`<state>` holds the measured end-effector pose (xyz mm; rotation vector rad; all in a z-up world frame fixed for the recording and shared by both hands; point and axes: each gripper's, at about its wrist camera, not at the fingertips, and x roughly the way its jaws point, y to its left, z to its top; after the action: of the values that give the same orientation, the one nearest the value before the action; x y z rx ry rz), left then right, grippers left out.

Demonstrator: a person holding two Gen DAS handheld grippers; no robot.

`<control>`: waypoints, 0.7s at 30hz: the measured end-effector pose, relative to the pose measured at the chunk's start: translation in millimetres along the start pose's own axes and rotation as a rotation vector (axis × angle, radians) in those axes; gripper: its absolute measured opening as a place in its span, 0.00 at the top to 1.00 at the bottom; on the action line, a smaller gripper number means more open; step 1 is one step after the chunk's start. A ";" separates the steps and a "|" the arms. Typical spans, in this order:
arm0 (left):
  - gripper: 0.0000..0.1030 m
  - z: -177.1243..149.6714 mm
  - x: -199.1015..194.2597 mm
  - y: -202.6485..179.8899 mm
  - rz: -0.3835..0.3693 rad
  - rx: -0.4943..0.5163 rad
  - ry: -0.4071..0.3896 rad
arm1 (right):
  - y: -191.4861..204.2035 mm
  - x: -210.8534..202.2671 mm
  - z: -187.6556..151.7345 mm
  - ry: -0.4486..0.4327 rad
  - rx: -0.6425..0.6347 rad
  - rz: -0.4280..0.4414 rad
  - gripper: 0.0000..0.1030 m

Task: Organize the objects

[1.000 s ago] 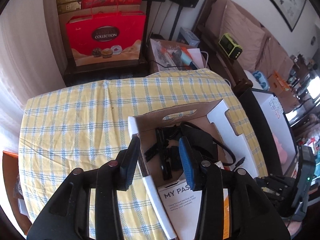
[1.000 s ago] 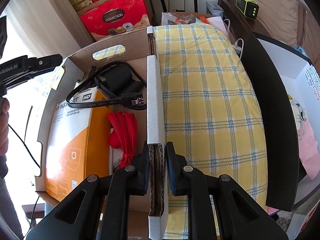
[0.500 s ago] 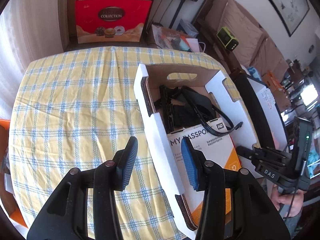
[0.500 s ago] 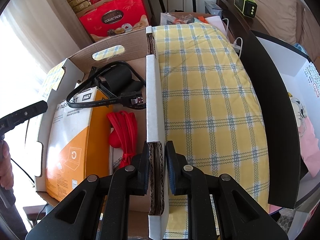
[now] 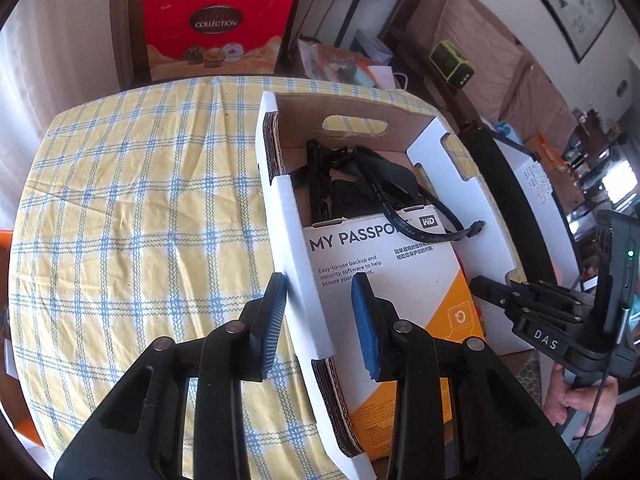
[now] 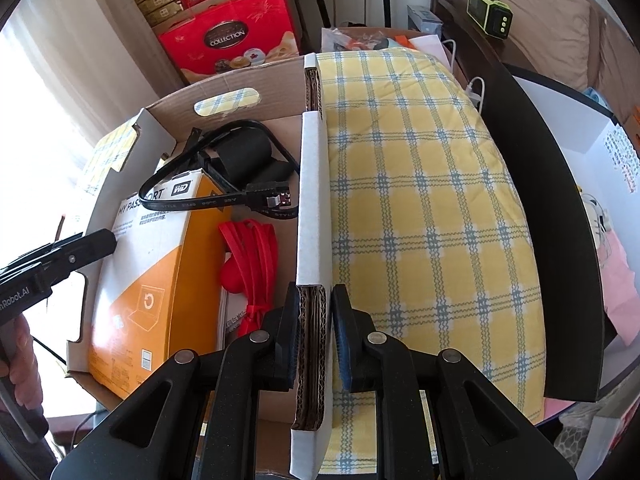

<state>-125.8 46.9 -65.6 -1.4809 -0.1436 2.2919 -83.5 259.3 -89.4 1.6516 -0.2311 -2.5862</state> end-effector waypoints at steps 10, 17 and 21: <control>0.70 8.2 3.0 14.8 -0.026 -0.037 0.003 | 7.6 6.8 10.6 -0.015 0.007 -0.001 0.84; 0.55 5.0 -20.7 24.3 -0.080 -0.080 -0.052 | -3.7 1.7 5.6 -0.028 0.041 0.031 0.75; 0.41 -5.1 -51.1 22.1 -0.028 -0.066 -0.133 | -6.5 -18.7 -1.2 -0.090 0.045 0.008 0.63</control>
<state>-109.4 6.2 -30.9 -1.3481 -0.2792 2.3837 -74.3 268.1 -74.2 1.5459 -0.3033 -2.6716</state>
